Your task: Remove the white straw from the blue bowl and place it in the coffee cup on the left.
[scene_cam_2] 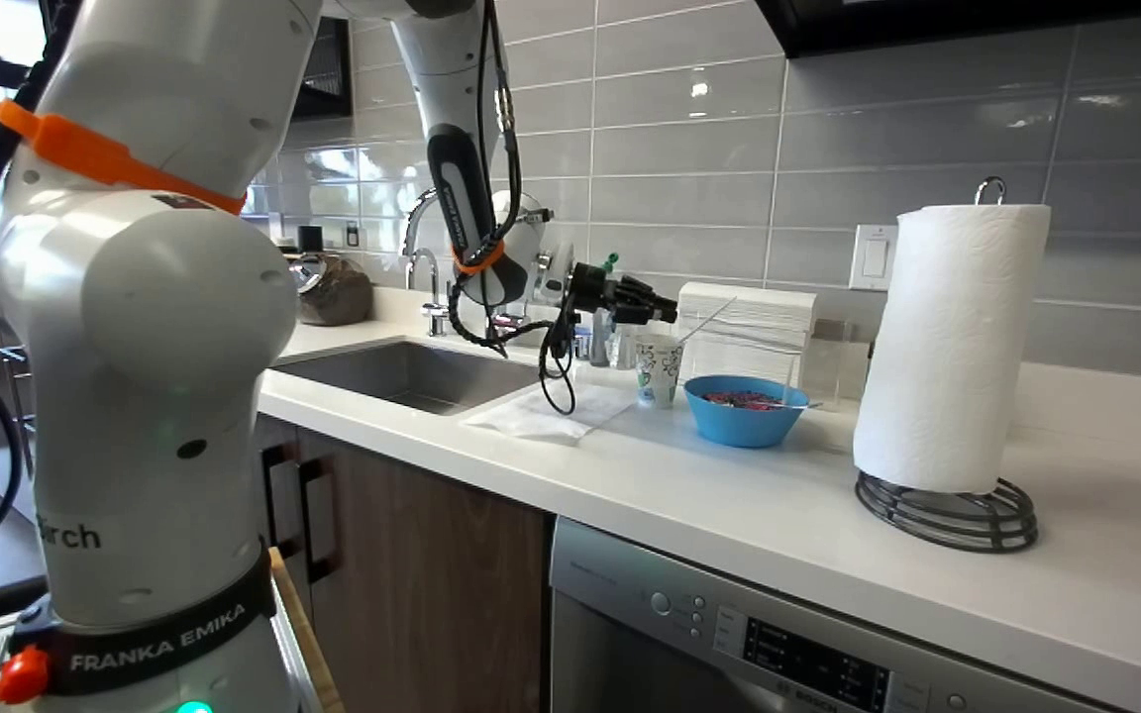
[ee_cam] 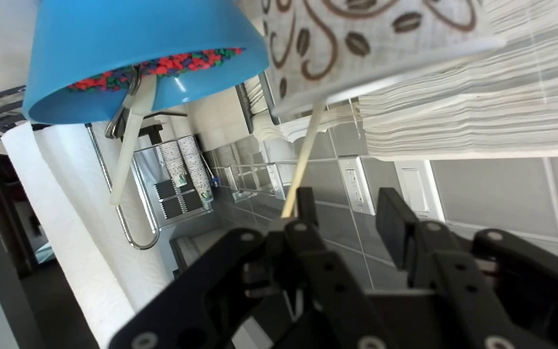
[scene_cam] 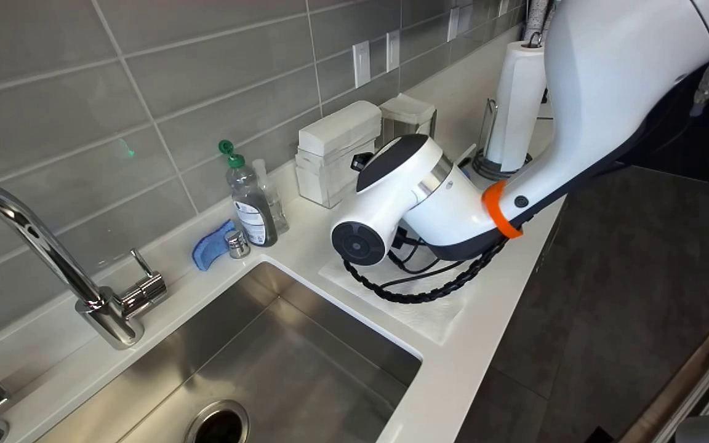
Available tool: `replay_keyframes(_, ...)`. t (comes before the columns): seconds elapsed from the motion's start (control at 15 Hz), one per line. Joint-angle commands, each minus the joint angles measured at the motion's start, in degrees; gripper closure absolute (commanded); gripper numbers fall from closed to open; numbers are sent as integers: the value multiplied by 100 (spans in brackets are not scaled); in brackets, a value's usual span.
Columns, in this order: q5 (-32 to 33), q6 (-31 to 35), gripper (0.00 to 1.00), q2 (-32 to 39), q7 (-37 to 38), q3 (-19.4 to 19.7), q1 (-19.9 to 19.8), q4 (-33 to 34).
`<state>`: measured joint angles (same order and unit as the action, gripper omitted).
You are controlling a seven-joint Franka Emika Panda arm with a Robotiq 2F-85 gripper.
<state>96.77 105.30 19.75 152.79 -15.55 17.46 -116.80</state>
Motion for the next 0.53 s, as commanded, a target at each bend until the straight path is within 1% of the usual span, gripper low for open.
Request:
replay_keyframes(0.0, 123, -27, 30, 18, 38, -49, 38, 52)
replay_keyframes(0.2, -34, 38, 16, -143, -22, -144, 52, 48)
replay_keyframes(0.33, -388, 112, 2, -353, -184, -255, 32, 52)
replay_keyframes(0.4, -607, 109, 0, -464, -286, -304, 27, 61)
replay_keyframes(0.47, -1012, 69, 0, -656, -518, -360, 8, 50)
